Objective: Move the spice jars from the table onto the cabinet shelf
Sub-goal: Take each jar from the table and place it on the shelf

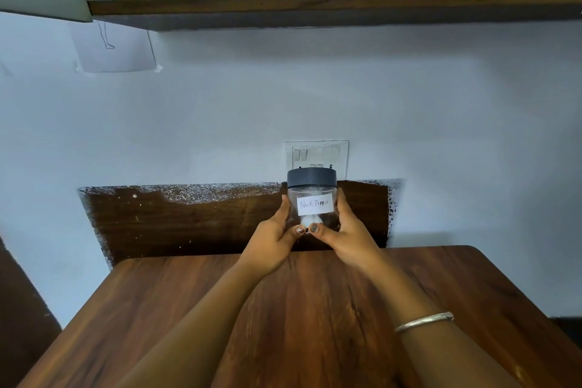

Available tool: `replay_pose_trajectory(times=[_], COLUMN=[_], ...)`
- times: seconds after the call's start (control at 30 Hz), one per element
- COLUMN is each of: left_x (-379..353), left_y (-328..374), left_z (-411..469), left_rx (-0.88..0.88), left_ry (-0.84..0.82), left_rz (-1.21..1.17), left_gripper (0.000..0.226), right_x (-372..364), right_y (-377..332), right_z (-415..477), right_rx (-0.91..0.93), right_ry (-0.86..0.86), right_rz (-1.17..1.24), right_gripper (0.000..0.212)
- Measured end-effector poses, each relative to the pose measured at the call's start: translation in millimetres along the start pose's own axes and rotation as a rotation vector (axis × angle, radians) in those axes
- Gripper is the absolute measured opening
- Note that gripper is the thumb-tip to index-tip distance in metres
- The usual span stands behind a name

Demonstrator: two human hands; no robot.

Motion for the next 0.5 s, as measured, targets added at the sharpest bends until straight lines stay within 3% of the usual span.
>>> replay_pose_trajectory(times=[0.5], left_x=[-10.8], left_y=[57.1], left_z=[44.8], left_rx=[-0.177], left_ry=[0.118], left_rz=[0.206], left_gripper=[0.070], right_x=[67.3], right_y=[-31.2], right_z=[4.5], right_rx=[0.097], right_ry=[0.161], right_rz=[-0.172], right_gripper=[0.096])
Point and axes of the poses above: each hand's wrist, its own z-axis towards the middle knuckle, its own x-axis out of the back of the hand, y = z × x, the point moved 8 cm from there along z, towards the middle knuckle, and after that the axes turned 11 degrees about z, right-handed, at the moved point
